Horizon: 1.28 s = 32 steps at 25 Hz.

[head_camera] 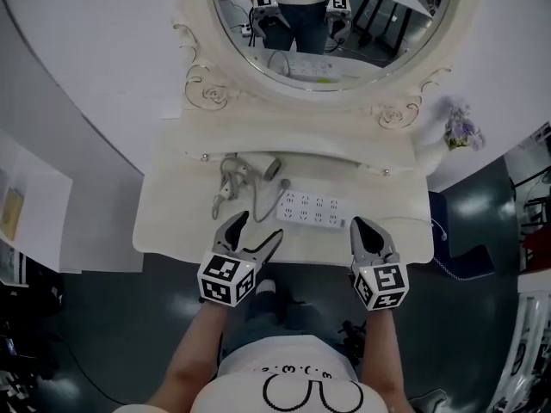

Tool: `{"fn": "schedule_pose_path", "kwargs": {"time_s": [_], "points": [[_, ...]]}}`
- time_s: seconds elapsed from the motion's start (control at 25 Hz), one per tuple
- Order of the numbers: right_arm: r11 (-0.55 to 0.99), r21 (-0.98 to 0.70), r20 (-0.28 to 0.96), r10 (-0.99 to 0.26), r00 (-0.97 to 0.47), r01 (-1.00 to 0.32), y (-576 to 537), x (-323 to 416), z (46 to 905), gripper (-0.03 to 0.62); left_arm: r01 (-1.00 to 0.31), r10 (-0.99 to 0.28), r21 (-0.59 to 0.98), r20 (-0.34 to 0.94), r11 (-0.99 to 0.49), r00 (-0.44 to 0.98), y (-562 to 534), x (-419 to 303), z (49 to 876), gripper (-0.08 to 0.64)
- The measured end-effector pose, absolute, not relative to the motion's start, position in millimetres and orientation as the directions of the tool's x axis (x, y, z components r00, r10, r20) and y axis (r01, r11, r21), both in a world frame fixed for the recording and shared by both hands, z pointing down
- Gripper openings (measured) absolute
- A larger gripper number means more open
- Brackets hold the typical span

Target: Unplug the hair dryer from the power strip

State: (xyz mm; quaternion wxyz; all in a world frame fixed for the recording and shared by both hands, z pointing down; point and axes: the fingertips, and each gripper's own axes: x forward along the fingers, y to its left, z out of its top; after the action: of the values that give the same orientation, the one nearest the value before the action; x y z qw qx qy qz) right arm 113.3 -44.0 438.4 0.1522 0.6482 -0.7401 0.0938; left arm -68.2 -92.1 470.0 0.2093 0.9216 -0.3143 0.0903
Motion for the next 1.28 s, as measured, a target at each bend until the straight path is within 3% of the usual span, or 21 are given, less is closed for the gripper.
{"fn": "schedule_pose_path", "kwargs": {"time_s": [0.24,0.56,0.6,0.64,0.68,0.88,1.28], "points": [[0.088,0.085,0.215,-0.974,-0.068,-0.992,-18.9,112.0,385.5,-0.003,-0.665,-0.632,0.243,0.207,-0.706,0.747,-82.6,-83.9,436.2,0.360],[0.078,0.128,0.147,-0.987,-0.059,-0.989,25.9,119.4,337.1,-0.003,-0.764,-0.762,0.182,0.098,-0.618,0.640,-62.6,-127.5,379.5,0.360],[0.079,0.139,0.138,-0.989,-0.060,-0.987,30.4,118.6,333.2,-0.003,-0.776,-0.776,0.157,0.077,-0.610,0.626,-59.6,-134.6,368.5,0.331],[0.080,0.151,0.128,-0.990,-0.061,-0.985,34.8,117.7,329.7,-0.003,-0.786,-0.788,0.126,0.051,-0.605,0.614,-55.4,-140.0,357.0,0.042],[0.081,0.162,0.118,-0.991,-0.062,-0.984,38.9,117.1,326.4,-0.003,-0.789,-0.791,0.096,0.026,-0.607,0.612,-50.1,-142.6,345.9,-0.002],[0.070,0.166,0.061,-0.996,-0.061,-0.984,55.7,117.2,309.3,-0.003,-0.774,-0.772,-0.017,-0.066,-0.633,0.633,-24.8,-134.9,302.5,-0.002],[0.071,0.188,-0.024,-0.997,-0.077,-0.980,70.0,116.6,271.0,-0.005,-0.803,-0.791,-0.069,-0.141,-0.593,0.596,-11.5,-131.6,270.9,-0.002]]}}
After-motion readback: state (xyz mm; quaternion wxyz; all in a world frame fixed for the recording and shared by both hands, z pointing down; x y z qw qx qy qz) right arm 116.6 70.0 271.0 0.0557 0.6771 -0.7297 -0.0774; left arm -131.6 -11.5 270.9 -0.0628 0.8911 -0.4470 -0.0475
